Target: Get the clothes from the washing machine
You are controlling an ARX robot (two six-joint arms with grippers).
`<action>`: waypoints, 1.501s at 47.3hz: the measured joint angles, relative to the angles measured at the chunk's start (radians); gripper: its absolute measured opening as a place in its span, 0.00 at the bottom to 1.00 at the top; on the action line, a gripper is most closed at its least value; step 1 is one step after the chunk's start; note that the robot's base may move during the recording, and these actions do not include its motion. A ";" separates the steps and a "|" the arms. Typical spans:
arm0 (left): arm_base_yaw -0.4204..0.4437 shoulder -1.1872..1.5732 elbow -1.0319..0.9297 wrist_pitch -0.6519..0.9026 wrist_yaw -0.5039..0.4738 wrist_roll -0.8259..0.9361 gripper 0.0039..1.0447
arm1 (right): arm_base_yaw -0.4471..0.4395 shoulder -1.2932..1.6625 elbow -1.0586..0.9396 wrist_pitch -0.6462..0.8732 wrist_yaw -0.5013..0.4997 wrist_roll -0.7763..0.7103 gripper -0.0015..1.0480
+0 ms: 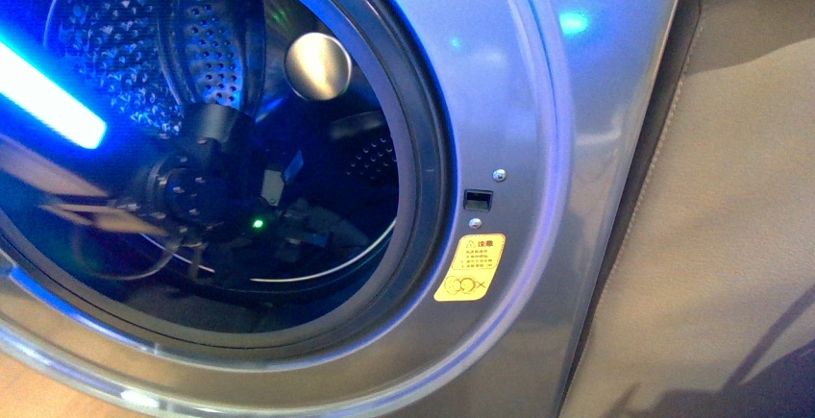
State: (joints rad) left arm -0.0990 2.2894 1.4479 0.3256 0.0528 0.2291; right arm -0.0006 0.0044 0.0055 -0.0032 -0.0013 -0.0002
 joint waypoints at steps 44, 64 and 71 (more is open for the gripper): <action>0.100 -0.945 -0.701 0.139 0.381 -0.047 0.12 | 0.000 0.000 0.000 0.000 0.000 0.000 0.93; 0.079 -1.131 -0.650 0.039 0.392 -0.118 0.11 | 0.000 0.000 0.000 0.000 0.000 0.000 0.93; 0.042 -1.183 -0.642 -0.002 0.363 -0.133 0.11 | 0.000 0.000 0.000 0.000 0.000 0.000 0.93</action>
State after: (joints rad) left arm -0.0574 1.1061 0.8059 0.3233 0.4156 0.0963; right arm -0.0006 0.0044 0.0055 -0.0036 -0.0013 -0.0002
